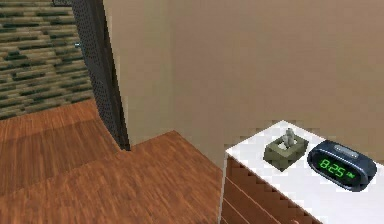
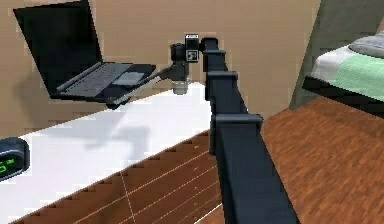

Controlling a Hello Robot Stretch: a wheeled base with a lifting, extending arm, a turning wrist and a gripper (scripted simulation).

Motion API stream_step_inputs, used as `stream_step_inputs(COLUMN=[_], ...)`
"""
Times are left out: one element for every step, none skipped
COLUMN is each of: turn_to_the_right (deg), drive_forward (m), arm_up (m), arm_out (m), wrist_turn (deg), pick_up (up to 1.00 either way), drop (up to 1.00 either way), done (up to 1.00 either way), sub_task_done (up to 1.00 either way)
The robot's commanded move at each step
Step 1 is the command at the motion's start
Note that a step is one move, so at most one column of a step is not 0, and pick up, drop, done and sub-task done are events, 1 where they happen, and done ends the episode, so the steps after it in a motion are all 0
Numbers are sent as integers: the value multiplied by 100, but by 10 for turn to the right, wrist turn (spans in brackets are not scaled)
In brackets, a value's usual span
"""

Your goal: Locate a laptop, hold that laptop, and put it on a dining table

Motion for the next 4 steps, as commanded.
stream_step_inputs(turn_to_the_right=[0,0,0,-360], drive_forward=[0,0,0,0], arm_up=[0,0,0,0], arm_out=[0,0,-44,0], wrist_turn=[-450,-60,0,0], pick_up=[0,0,0,0], drop=[0,0,0,0], done=[0,0,0,0], sub_task_done=[0,0,0,0])
